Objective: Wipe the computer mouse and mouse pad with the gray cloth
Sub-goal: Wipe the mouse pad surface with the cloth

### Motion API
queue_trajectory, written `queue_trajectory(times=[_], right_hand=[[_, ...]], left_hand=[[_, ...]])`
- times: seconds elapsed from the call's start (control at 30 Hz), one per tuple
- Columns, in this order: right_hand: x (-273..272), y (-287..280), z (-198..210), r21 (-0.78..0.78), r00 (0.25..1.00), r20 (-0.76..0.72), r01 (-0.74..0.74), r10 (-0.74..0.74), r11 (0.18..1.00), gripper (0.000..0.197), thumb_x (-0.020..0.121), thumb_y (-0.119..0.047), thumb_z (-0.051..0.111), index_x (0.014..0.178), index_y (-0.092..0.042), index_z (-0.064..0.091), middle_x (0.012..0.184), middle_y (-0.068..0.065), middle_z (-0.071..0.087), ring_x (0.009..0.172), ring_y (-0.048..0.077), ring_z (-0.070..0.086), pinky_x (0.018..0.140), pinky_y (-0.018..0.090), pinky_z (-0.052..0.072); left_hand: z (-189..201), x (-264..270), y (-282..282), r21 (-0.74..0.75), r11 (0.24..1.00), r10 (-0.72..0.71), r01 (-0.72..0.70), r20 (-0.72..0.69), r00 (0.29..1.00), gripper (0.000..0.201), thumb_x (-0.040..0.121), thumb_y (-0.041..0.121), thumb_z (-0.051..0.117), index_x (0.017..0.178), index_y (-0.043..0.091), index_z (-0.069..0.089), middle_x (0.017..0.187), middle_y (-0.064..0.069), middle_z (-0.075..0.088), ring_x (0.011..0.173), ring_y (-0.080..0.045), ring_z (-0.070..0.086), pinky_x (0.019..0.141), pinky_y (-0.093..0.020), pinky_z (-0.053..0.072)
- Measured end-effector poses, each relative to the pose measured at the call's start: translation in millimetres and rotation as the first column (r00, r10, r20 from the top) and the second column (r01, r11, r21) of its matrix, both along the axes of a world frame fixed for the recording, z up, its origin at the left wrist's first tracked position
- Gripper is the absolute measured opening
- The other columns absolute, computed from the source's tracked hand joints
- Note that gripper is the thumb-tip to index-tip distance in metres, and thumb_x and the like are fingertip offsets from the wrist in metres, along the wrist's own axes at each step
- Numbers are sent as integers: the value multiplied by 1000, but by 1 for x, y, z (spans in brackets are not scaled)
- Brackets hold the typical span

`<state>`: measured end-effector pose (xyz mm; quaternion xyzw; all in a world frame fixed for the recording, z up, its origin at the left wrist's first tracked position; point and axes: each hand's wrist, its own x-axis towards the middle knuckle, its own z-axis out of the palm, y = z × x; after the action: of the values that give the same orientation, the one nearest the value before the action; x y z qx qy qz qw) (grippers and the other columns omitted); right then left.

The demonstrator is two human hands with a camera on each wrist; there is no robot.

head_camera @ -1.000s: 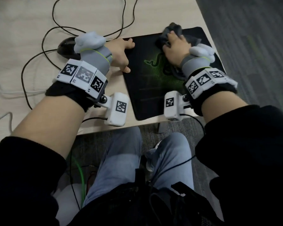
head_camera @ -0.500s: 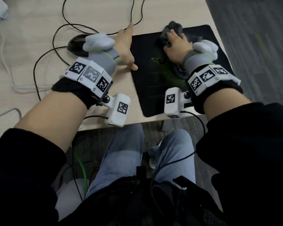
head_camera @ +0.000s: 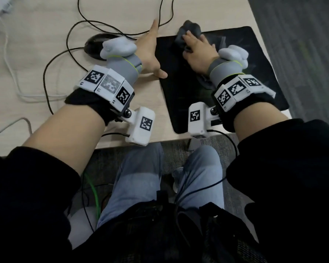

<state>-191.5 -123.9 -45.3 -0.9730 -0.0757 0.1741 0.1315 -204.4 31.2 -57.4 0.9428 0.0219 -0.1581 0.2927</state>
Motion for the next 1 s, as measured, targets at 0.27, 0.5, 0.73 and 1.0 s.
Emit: queue_trajectory(times=[0.27, 0.5, 0.73, 1.0], right_hand=[[-17, -3, -8, 162, 986, 114, -139, 122, 977, 47, 94, -18, 49, 141, -21, 44, 154, -2, 33, 145, 22, 22, 120, 46, 17], [-37, 0, -3, 23, 969, 233, -92, 84, 996, 37, 96, -23, 47, 132, -23, 52, 138, 8, 41, 129, 34, 33, 103, 45, 39], [-87, -10, -5, 162, 983, 129, -147, 127, 976, 35, 89, -28, 58, 123, -20, 60, 127, 13, 49, 122, 33, 40, 102, 46, 38], [-77, -6, 3, 167, 994, 113, -8, -11, 986, 37, 89, -20, 57, 126, -17, 59, 127, 10, 52, 124, 29, 42, 102, 35, 39]], left_hand=[[10, -15, -3, 65, 998, -23, 17, 102, 995, 114, 60, 31, 87, 150, 17, 19, 152, -8, 35, 139, -26, 36, 114, -37, 32], [6, -41, -4, 216, 974, -113, 62, 230, 967, 41, 85, 24, 63, 125, 14, 62, 136, -4, 57, 126, -23, 51, 101, -30, 39], [-9, -37, -5, 182, 982, -80, 47, 180, 980, 44, 91, 20, 56, 135, 16, 52, 152, 2, 38, 138, -22, 38, 111, -30, 30], [-13, -38, -3, 80, 997, -17, -2, 239, 971, 43, 88, 21, 62, 130, 15, 57, 147, 4, 45, 135, -12, 42, 113, -25, 31]])
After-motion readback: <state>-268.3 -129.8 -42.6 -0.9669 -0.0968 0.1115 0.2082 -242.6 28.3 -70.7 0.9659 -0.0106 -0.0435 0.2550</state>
